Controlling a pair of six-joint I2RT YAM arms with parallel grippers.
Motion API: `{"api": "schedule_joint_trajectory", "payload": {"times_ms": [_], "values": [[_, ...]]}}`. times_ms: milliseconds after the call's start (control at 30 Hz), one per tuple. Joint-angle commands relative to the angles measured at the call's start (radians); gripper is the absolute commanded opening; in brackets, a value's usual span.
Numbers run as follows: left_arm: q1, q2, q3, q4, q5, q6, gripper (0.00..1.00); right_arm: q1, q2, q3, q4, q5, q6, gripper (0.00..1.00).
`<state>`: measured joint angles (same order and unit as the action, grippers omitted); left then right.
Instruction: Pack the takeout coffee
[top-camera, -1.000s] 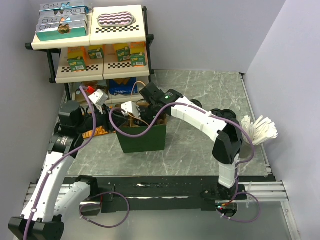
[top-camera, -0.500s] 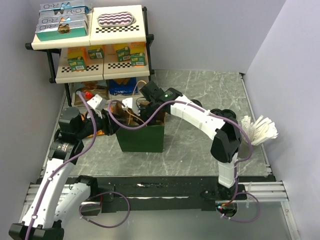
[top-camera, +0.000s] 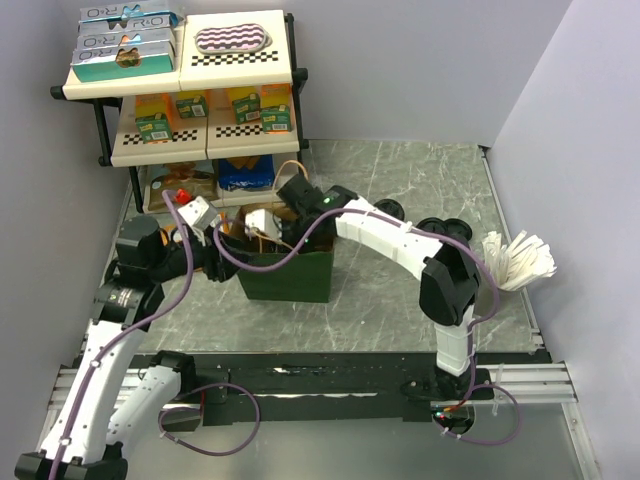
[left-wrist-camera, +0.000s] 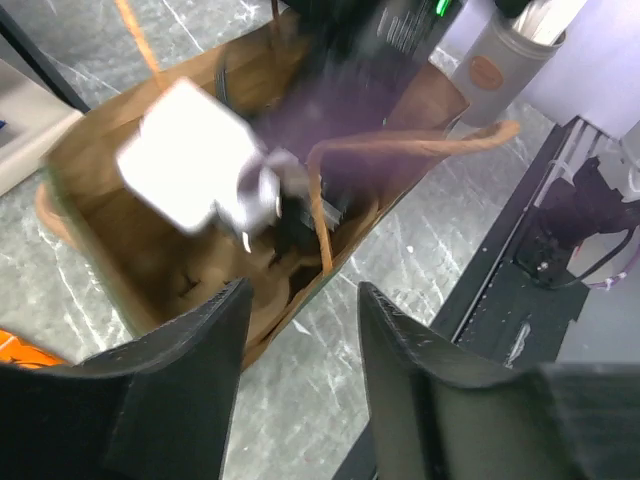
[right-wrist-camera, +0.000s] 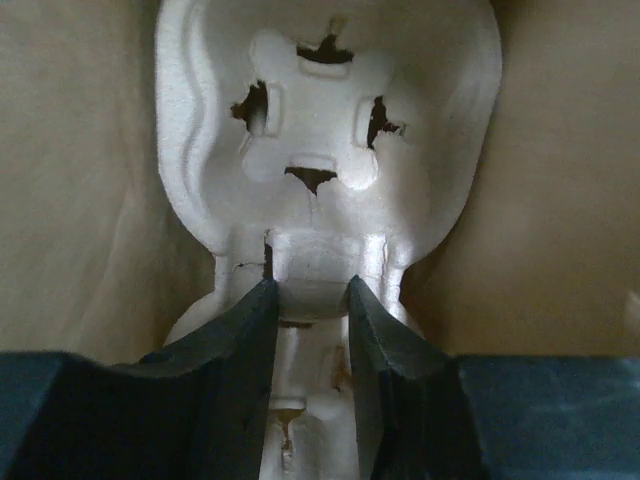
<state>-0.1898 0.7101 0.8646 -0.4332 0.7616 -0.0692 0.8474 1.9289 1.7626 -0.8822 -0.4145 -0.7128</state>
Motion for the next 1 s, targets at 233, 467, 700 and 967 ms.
{"api": "schedule_joint_trajectory", "payload": {"times_ms": [233, 467, 700, 967], "values": [[-0.002, -0.118, 0.27, -0.311, -0.26, 0.244, 0.79, 0.045, -0.058, -0.14, 0.104, 0.129, -0.05, 0.0], [-0.002, -0.097, 0.344, -0.25, -0.384, 0.135, 0.88, 0.051, -0.067, -0.206, 0.187, 0.146, -0.047, 0.0], [-0.002, -0.023, 0.422, -0.173, -0.498, 0.151, 0.92, 0.055, -0.076, -0.252, 0.163, 0.114, -0.062, 0.18], [0.007, 0.043, 0.433, -0.145, -0.432, 0.085, 0.96, 0.055, -0.151, -0.249, 0.137, 0.082, -0.06, 0.51]]}}
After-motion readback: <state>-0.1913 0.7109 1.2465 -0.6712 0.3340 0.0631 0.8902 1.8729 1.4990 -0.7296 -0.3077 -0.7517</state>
